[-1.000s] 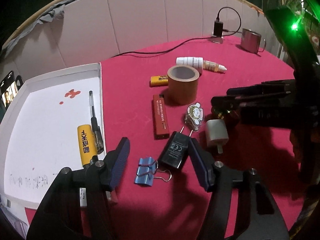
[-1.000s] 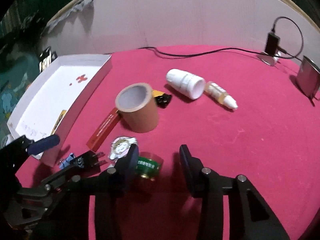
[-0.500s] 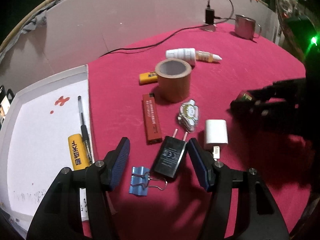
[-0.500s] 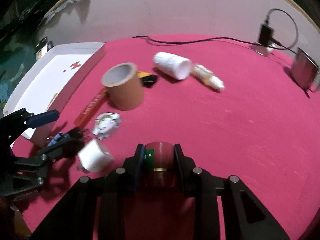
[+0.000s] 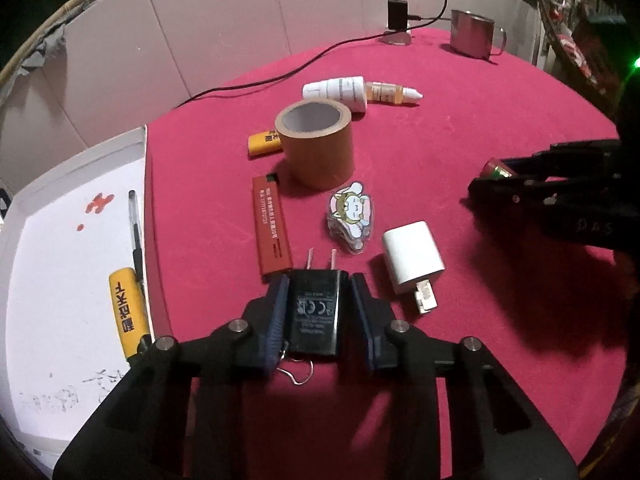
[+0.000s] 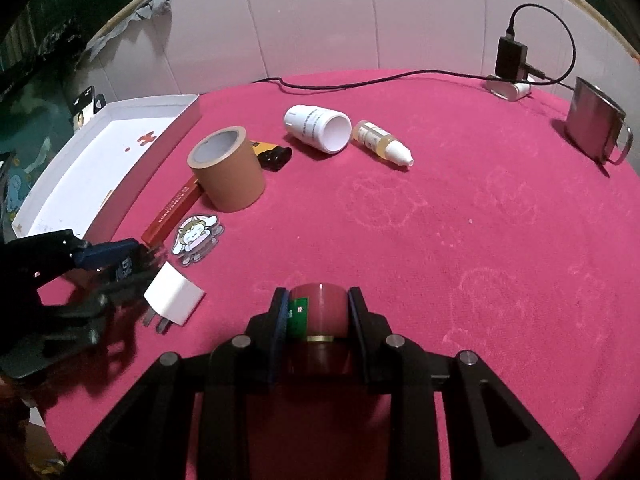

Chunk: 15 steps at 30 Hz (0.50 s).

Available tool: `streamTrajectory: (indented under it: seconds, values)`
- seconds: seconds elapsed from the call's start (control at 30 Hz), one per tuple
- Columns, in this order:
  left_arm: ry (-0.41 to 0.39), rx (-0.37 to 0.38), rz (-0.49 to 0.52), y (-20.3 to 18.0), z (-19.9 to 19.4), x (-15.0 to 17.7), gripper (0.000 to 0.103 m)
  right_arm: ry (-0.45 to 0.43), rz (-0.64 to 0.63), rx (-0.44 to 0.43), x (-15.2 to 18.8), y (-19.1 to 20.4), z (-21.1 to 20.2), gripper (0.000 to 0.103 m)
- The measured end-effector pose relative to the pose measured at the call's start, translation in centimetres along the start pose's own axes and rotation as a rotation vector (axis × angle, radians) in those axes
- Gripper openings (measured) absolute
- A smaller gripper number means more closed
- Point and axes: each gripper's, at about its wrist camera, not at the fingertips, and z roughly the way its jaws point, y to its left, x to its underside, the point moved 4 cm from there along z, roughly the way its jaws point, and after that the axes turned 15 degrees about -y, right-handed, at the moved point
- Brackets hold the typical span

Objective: Organize rigid objects
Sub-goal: 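Grasp the black plug charger with the left tool while the right tool grasps the red can, then carry the charger and red can into the white tray and open both tools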

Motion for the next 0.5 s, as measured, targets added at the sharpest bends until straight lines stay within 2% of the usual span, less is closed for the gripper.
streamTrajectory:
  seconds: [0.23, 0.5]
  values:
    - [-0.060, 0.001, 0.019, -1.8, -1.6, -0.1, 0.030, 0.002, 0.063, -0.032, 0.0, -0.3, -0.6, 0.028]
    - [-0.160, -0.003, -0.015, -2.3, -4.2, -1.9, 0.030, -0.100, 0.087, -0.024, -1.7, -0.9, -3.0, 0.028]
